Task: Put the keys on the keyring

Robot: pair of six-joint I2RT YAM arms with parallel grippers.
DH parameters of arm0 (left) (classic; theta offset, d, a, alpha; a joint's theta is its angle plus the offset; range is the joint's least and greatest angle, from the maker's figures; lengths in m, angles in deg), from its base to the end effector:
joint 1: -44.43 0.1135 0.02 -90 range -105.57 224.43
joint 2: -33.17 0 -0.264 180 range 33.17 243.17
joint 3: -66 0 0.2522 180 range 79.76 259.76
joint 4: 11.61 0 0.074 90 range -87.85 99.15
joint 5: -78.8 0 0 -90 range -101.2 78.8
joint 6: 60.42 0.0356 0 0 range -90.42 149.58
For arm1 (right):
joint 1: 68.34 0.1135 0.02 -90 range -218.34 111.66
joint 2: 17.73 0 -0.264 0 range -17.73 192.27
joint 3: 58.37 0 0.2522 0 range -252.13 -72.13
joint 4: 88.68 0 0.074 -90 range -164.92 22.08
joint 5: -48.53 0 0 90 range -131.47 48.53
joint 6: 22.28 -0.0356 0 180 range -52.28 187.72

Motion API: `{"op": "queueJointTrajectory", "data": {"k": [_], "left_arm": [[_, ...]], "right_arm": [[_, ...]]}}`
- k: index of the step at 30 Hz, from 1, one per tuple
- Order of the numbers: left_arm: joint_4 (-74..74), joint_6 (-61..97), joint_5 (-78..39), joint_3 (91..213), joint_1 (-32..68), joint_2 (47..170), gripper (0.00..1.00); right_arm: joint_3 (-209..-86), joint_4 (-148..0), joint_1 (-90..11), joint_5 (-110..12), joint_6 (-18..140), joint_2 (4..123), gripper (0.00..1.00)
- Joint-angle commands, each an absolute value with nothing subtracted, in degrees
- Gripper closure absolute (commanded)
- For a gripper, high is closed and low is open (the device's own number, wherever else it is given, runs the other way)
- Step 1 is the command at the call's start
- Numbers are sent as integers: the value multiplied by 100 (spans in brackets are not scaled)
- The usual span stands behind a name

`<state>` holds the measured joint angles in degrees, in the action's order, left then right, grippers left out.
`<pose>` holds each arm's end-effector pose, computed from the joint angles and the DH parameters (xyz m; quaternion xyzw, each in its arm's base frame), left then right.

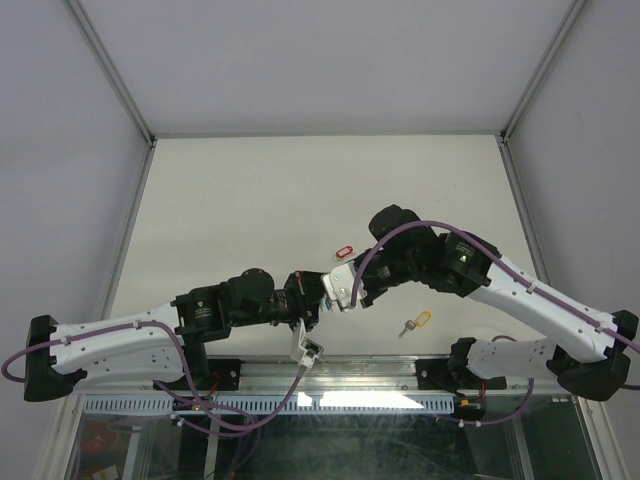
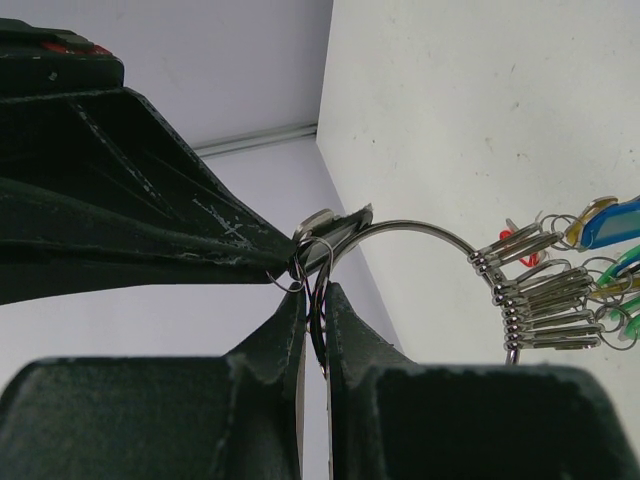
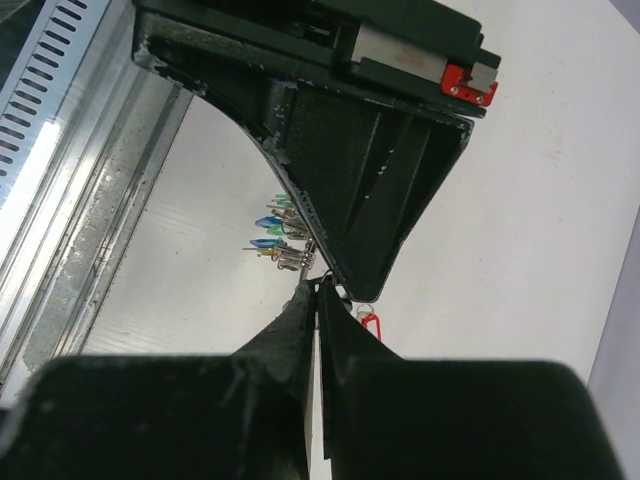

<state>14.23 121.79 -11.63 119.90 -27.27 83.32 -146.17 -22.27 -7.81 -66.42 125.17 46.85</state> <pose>0.0638 -0.1938 0.2915 0.8216 0.1140 0.0964 0.5502 0.0932 0.1954 0.3786 -0.8122 0.3881 0.2086 0.3824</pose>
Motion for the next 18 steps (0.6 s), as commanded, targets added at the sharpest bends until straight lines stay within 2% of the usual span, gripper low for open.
{"op": "queueJointTrajectory", "data": {"k": [1, 18], "left_arm": [[960, 12275, -1129, 12318, -2770, 8257, 100], [994, 12268, -1064, 12349, -2773, 8234, 100]], "right_arm": [[-14872, -1973, -627, -6871, 12450, 4743, 100], [-14836, -1544, -541, -6749, 12250, 4731, 100]]}}
